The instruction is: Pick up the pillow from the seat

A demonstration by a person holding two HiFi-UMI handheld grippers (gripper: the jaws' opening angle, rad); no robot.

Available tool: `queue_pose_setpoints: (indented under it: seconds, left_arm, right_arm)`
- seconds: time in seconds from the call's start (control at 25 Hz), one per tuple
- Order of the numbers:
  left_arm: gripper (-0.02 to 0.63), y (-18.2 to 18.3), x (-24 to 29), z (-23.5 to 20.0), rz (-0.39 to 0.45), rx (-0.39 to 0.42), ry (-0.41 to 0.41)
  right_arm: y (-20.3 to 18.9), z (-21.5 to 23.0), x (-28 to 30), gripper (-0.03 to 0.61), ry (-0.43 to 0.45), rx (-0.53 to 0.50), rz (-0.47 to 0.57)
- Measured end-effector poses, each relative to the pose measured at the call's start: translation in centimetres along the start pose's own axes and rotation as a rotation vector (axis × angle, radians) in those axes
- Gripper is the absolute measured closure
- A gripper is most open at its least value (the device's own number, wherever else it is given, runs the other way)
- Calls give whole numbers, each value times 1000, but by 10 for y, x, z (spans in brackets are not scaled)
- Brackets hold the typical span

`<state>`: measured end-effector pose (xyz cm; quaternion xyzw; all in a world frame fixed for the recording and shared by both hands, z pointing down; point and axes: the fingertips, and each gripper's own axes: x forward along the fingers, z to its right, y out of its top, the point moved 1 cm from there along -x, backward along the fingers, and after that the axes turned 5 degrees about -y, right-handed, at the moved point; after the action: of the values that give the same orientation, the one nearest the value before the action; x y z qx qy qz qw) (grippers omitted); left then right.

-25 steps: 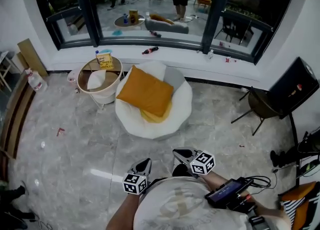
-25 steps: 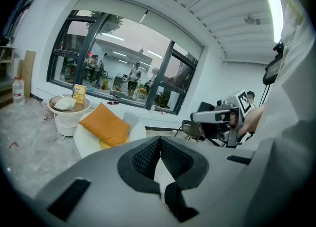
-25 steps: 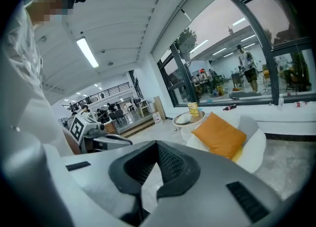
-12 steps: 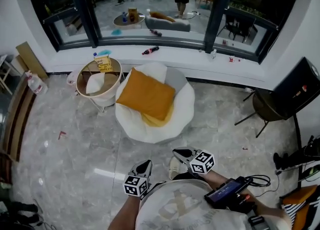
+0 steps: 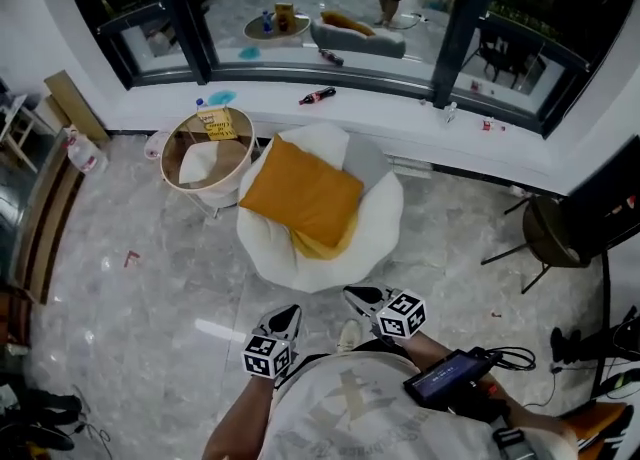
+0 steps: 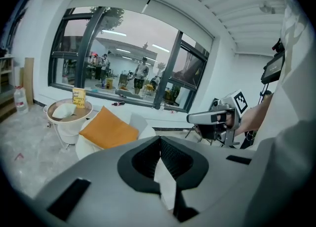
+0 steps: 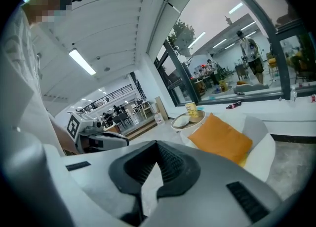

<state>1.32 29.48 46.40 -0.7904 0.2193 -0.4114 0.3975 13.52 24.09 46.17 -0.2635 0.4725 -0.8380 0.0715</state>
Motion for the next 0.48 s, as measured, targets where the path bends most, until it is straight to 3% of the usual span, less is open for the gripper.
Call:
queue_pose_setpoints:
  seconds: [0.48]
  left_arm:
    - [603, 48, 50, -16, -24, 15, 65]
  right_arm:
    - [24, 62, 18, 565, 49, 4, -2]
